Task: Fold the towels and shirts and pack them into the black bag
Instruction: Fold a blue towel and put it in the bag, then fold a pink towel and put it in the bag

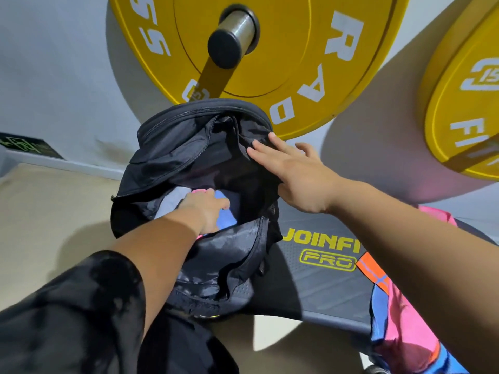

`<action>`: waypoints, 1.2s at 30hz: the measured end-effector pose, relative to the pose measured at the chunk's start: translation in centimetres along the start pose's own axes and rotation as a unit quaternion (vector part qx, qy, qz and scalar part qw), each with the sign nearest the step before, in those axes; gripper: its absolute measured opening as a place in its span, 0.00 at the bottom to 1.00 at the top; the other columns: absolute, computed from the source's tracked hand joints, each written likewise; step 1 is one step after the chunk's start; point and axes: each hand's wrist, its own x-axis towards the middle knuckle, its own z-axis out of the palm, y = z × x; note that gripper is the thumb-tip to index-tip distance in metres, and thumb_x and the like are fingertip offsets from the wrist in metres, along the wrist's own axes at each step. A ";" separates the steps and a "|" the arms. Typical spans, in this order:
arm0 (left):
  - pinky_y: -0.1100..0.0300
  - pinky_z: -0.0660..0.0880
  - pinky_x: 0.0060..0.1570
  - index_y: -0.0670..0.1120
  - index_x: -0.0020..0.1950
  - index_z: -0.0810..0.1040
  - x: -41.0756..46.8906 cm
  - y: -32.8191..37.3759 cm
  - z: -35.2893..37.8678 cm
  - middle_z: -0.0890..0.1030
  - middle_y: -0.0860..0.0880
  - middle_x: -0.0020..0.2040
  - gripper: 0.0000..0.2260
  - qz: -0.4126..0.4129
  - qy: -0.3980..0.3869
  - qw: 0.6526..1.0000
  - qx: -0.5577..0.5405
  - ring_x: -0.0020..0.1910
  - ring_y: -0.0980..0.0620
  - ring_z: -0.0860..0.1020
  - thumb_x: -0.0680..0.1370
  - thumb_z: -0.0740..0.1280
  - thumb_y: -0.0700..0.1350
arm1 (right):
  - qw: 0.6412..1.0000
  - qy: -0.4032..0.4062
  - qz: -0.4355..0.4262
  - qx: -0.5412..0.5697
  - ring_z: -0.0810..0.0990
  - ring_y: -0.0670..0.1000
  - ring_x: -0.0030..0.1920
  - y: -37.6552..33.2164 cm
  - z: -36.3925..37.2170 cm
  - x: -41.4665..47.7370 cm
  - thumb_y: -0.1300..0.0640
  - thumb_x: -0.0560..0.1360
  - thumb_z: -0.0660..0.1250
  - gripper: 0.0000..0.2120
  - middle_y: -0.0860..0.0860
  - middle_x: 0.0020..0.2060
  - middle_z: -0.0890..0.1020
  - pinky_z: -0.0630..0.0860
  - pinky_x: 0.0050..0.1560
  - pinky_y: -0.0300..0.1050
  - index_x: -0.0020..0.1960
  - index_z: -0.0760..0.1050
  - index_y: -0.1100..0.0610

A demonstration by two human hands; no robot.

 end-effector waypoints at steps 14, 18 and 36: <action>0.28 0.42 0.71 0.67 0.78 0.43 -0.2 -0.8 1.2 0.33 0.55 0.80 0.31 -0.005 -0.077 0.992 0.096 0.79 0.39 0.39 0.80 0.57 0.59 | 0.994 -0.010 0.044 0.098 0.42 0.51 0.80 0.7 3.2 -1.6 0.60 0.74 0.65 0.46 0.37 0.79 0.42 0.54 0.76 0.61 0.80 0.40 0.40; 0.28 0.41 0.71 0.69 0.77 0.42 -0.1 -0.9 1.9 0.33 0.53 0.80 0.31 -0.030 -0.075 0.995 0.058 0.79 0.38 0.38 0.80 0.57 0.62 | 0.993 -0.007 0.049 0.104 0.43 0.51 0.80 0.6 3.8 -2.1 0.60 0.74 0.64 0.45 0.37 0.79 0.42 0.55 0.75 0.62 0.80 0.40 0.40; 0.54 0.73 0.46 0.52 0.46 0.80 -8.4 13.4 -9.9 0.76 0.55 0.39 0.03 0.107 0.340 0.889 -0.288 0.41 0.51 0.75 0.76 0.71 0.49 | 0.963 -0.050 0.213 0.159 0.60 0.55 0.78 8.6 8.4 -16.8 0.49 0.73 0.61 0.31 0.50 0.80 0.58 0.64 0.73 0.58 0.76 0.65 0.46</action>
